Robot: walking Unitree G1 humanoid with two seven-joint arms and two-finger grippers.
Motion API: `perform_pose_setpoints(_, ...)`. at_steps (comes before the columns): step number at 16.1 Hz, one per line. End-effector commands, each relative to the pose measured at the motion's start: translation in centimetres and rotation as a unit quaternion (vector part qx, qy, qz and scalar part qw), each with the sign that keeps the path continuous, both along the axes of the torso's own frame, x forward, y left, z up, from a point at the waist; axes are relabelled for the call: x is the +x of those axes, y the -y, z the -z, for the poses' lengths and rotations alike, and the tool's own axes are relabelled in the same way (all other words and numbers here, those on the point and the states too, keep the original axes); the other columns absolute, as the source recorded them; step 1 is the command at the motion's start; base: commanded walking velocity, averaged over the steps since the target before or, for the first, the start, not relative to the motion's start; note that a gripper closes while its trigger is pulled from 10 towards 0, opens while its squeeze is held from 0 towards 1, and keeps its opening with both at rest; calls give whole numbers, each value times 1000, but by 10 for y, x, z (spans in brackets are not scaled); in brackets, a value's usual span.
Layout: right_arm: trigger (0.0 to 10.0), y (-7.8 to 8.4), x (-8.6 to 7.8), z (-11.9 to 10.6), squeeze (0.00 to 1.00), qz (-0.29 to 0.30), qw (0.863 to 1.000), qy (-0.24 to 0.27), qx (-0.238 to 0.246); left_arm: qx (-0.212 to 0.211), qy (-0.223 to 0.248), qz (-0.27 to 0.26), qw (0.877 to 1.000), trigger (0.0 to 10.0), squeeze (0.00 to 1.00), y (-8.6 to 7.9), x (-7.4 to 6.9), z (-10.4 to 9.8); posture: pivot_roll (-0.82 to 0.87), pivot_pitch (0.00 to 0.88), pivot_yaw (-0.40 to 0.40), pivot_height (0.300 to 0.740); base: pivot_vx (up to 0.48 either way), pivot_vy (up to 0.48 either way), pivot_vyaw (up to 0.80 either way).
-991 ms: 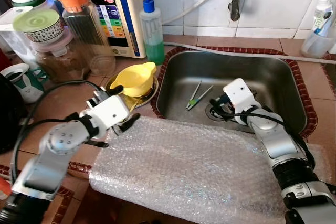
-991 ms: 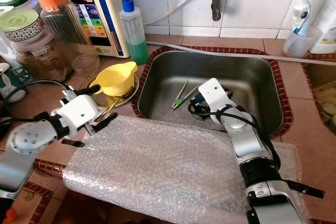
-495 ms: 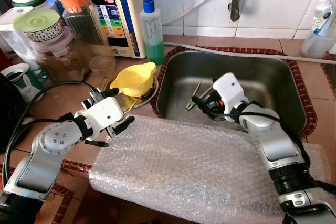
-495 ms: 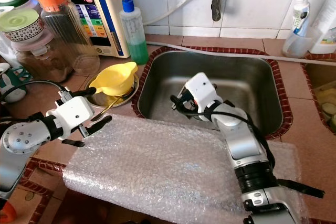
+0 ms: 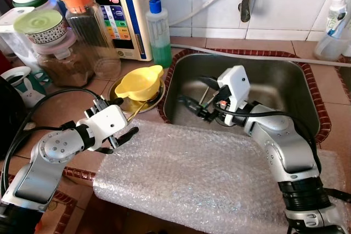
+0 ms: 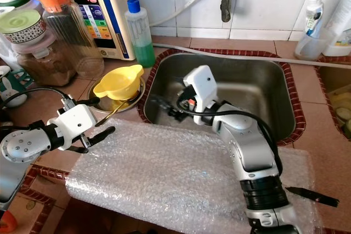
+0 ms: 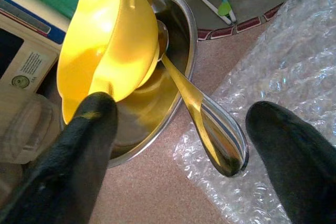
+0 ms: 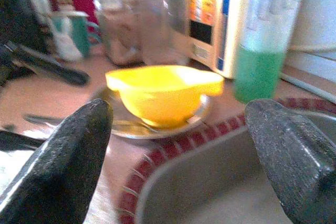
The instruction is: Kitchen organization
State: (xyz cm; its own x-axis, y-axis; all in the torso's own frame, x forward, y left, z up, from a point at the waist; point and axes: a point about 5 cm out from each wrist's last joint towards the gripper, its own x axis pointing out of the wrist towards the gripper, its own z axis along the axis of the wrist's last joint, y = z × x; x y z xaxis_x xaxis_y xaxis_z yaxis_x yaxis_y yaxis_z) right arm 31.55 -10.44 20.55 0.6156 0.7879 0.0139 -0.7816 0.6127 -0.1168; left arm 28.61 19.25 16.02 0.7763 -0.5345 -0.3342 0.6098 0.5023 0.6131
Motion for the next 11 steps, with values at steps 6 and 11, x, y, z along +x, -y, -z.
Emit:
perform_pose_setpoints(6, 10000, -5, -13, 2, 0, -51, 997, -56, 3, 3, -14, 1, 1000, 706, 0, -3, -1, 3, -176, 107, 132, 740, 0, 0, 0)
perform_pose_setpoints(11, 10000, -7, -24, 10, 0, -86, 993, -74, -31, 12, -17, 2, 1000, 10000, 0, -2, 0, 6, -184, 107, 131, 740, 0, 0, 0)
